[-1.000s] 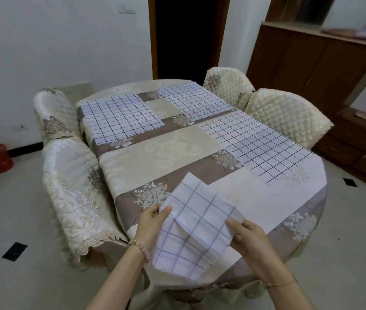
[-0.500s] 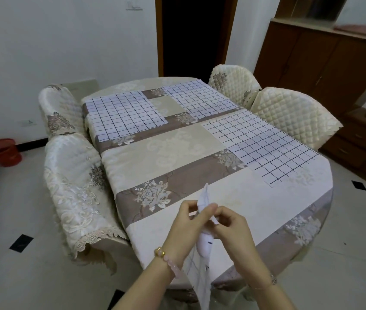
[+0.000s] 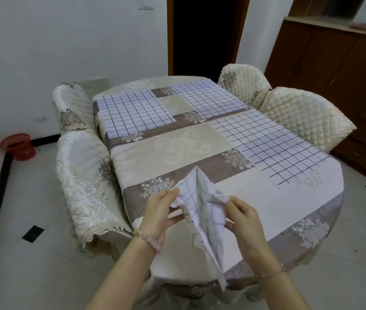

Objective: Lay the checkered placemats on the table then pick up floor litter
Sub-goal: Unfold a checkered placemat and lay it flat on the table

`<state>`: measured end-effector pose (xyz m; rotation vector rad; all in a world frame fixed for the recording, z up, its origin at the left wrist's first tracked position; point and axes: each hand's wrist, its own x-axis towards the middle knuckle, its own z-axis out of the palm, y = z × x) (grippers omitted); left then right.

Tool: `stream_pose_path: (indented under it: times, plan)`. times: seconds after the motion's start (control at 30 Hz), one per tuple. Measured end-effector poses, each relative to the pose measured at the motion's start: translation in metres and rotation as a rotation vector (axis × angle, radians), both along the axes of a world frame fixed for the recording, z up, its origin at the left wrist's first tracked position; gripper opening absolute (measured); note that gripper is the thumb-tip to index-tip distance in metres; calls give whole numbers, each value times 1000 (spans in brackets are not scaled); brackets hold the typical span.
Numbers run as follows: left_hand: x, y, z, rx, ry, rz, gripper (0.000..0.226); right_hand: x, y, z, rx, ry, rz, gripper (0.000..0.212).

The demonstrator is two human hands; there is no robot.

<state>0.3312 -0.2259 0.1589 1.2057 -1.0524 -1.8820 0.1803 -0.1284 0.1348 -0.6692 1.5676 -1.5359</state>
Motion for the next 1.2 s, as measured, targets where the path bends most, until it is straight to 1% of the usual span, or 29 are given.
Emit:
stream_pose_path:
  times: [0.07,0.17,0.23,0.33,0.4,0.43,0.57,0.6,0.63,0.67,0.7,0.8,0.83,0.87,0.93,0.97,1.03,1.07,1.1,1.2]
  plan:
    - [12,-13,0,-26,-22,58,15,-18,1,-5,12,-43,-106,39]
    - [33,-43,-6,-51,-87,113,17,-48,5,-12,57,-48,-196,28]
    - [44,-63,-13,-7,-94,96,12,-68,6,-16,128,4,-209,33]
    - [47,-88,-25,106,-153,43,14,-94,3,-31,265,78,-206,38]
    - [38,-99,-35,111,-223,18,11,-105,-2,-43,332,47,-213,29]
    - [33,-105,-43,66,-275,11,11,-111,-4,-52,356,38,-229,27]
    - [15,-105,-73,-159,-532,-39,6,-122,-7,-85,458,57,-265,39]
    - [13,-100,-79,-237,-633,-44,12,-123,-6,-90,482,61,-279,39]
    - [11,-92,-84,-368,-752,-59,25,-124,-6,-97,501,61,-301,41]
    - [10,-83,-89,-522,-856,-120,35,-126,-5,-104,517,61,-317,44]
    - [8,-71,-95,-661,-888,-207,39,-128,-5,-110,527,60,-328,47]
    - [3,-18,-109,-966,-871,-635,48,-126,0,-112,556,43,-285,47]
    - [1,-6,-122,-1028,-868,-759,52,-124,3,-108,558,21,-269,43]
    - [1,4,-131,-1085,-907,-844,55,-121,8,-105,540,-23,-254,39]
    - [2,16,-142,-1029,-988,-998,63,-113,22,-95,515,-103,-237,25]
    - [4,18,-147,-1032,-1040,-1038,65,-108,31,-93,523,-117,-226,22]
    - [8,22,-158,-1078,-1092,-1070,59,-95,54,-94,536,-122,-197,22]
    - [9,24,-162,-1105,-1162,-1090,55,-87,67,-96,543,-110,-176,24]
    - [10,25,-164,-1090,-1189,-1101,53,-79,79,-97,552,-91,-158,24]
    - [11,25,-169,-1075,-1198,-1132,56,-55,110,-99,598,-100,-174,16]
